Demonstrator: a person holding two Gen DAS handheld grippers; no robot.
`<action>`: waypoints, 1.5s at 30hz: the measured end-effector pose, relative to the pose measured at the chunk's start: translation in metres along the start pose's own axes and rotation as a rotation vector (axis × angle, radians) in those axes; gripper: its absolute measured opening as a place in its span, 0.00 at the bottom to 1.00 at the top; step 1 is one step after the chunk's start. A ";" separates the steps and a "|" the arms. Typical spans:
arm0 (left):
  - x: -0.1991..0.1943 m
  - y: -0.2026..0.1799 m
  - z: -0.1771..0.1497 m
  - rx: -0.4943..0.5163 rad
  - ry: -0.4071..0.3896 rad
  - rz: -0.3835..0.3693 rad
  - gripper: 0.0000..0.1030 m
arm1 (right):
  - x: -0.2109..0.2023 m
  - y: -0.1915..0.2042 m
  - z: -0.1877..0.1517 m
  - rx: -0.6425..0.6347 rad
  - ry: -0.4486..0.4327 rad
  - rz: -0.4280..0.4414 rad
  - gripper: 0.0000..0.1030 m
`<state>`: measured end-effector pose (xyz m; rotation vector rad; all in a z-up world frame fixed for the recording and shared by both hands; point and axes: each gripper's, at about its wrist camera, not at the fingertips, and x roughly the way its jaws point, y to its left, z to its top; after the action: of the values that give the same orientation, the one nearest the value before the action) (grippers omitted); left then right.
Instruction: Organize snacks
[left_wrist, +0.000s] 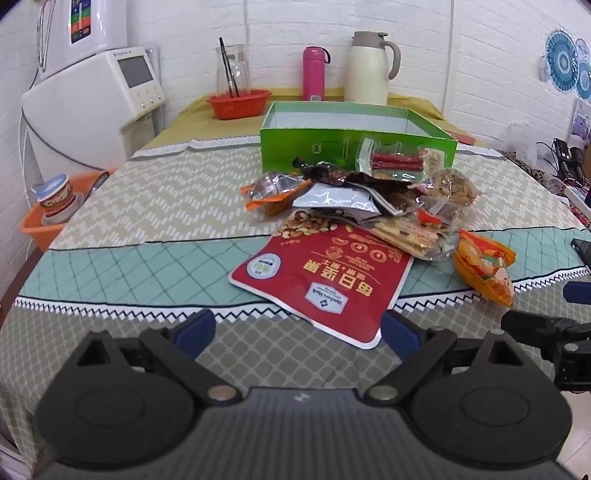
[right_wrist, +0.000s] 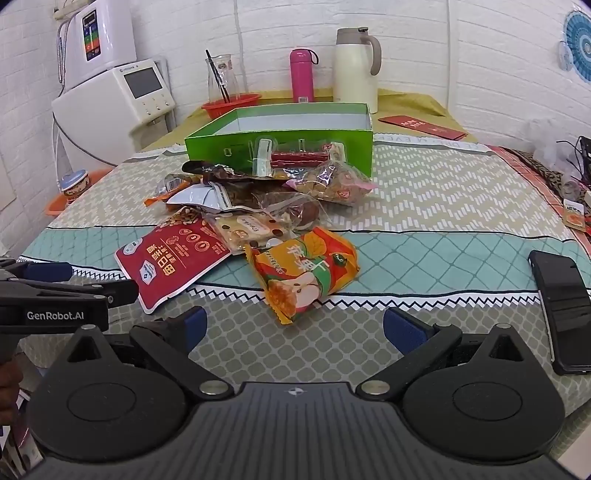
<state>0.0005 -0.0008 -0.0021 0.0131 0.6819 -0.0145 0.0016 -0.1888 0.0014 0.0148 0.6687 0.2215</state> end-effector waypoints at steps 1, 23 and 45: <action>0.000 0.000 0.000 -0.001 0.001 -0.001 0.91 | 0.000 0.000 0.000 0.000 0.000 0.002 1.00; 0.005 0.001 0.001 -0.003 0.016 -0.016 0.91 | 0.006 0.001 0.000 -0.002 0.016 0.018 1.00; 0.012 -0.002 0.005 0.001 0.035 -0.024 0.91 | 0.014 0.000 0.001 0.002 0.027 0.028 1.00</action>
<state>0.0129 -0.0026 -0.0057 0.0064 0.7165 -0.0381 0.0134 -0.1861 -0.0065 0.0230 0.6958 0.2481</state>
